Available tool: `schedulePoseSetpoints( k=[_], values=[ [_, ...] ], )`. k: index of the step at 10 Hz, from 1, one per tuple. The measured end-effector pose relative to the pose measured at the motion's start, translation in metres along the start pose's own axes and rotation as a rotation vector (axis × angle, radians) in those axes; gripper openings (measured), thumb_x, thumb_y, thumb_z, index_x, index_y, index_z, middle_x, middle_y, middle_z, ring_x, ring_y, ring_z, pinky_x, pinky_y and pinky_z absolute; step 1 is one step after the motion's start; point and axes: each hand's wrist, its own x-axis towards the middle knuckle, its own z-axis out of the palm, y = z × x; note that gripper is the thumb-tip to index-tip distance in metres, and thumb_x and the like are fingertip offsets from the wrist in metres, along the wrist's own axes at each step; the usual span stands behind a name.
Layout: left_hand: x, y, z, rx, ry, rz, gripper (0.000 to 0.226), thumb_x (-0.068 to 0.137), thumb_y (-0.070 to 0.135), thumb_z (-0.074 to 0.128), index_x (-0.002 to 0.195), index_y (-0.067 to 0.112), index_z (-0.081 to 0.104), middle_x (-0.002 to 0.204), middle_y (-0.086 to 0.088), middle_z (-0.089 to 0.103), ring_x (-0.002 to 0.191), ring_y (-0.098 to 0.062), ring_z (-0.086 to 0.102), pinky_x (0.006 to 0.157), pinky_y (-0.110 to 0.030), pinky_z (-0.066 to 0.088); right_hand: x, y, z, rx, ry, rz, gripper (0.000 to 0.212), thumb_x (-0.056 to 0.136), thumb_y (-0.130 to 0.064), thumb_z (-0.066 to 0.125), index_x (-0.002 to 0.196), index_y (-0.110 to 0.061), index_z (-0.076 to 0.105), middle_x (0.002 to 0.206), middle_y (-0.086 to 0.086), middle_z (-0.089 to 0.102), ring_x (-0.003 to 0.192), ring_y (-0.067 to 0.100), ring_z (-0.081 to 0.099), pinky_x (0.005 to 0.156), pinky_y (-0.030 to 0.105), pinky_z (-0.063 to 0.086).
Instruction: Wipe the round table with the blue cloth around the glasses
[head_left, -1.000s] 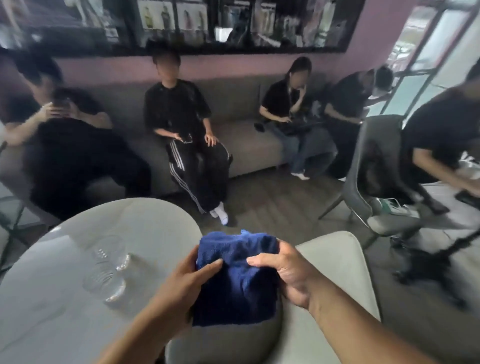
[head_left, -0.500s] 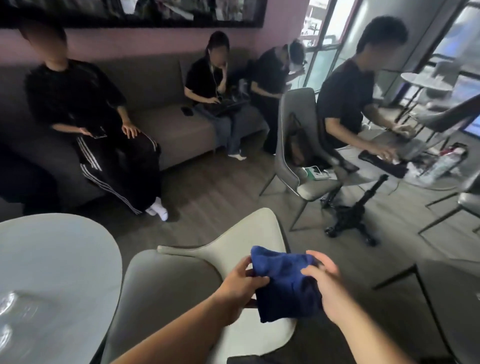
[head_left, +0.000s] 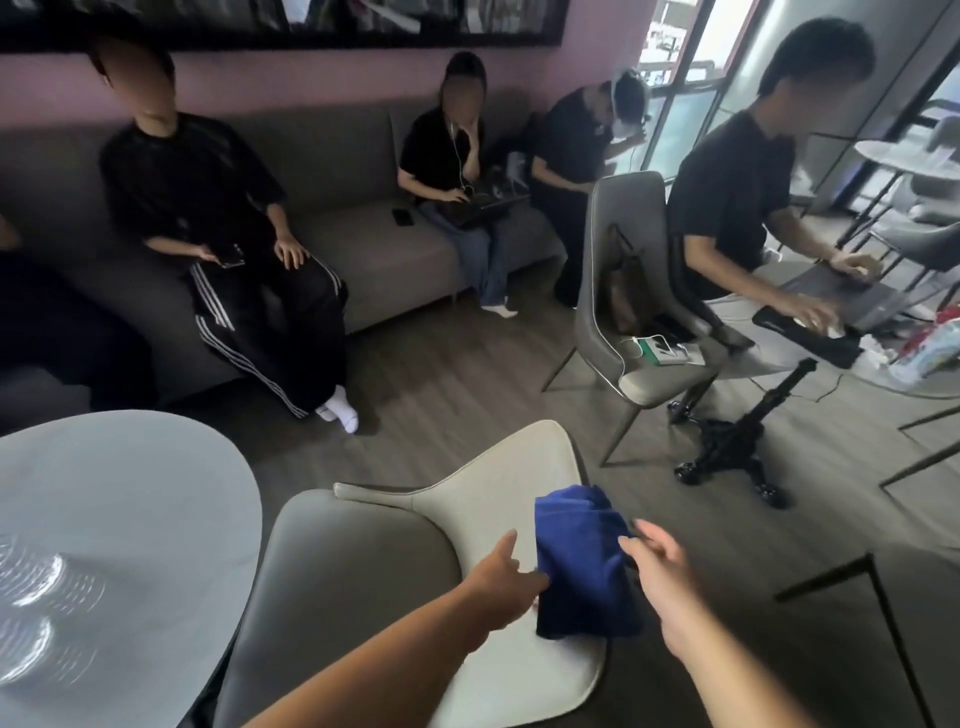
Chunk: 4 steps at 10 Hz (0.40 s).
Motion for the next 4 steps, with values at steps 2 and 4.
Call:
schedulePoseSetpoints(
  k=[2, 4],
  values=[
    [-0.028, -0.013, -0.037, 0.07, 0.006, -0.024, 0.048, 0.09, 0.025, 0.058, 0.137, 0.023, 0.051, 0.095, 0.001, 0.062, 0.063, -0.007, 0.058, 0.056, -0.02, 0.046, 0.007, -0.016, 0.018, -0.053, 0.11, -0.199, 0.009, 0.092, -0.013, 0.062, 0.095, -0.02, 0.067, 0.105, 0.012, 0.069, 0.093, 0.027, 0.059, 0.078, 0.032, 0.047],
    [-0.094, -0.102, -0.108, -0.152, 0.197, -0.032, 0.011, 0.082, 0.032, 0.062, 0.092, 0.032, 0.067, 0.075, 0.01, 0.068, 0.065, -0.008, 0.067, 0.06, -0.023, 0.055, 0.004, -0.058, 0.091, -0.156, -0.019, -0.49, 0.012, 0.085, -0.036, 0.06, 0.087, -0.047, 0.064, 0.096, -0.001, 0.069, 0.086, 0.025, 0.065, 0.057, 0.01, 0.045]
  ],
)
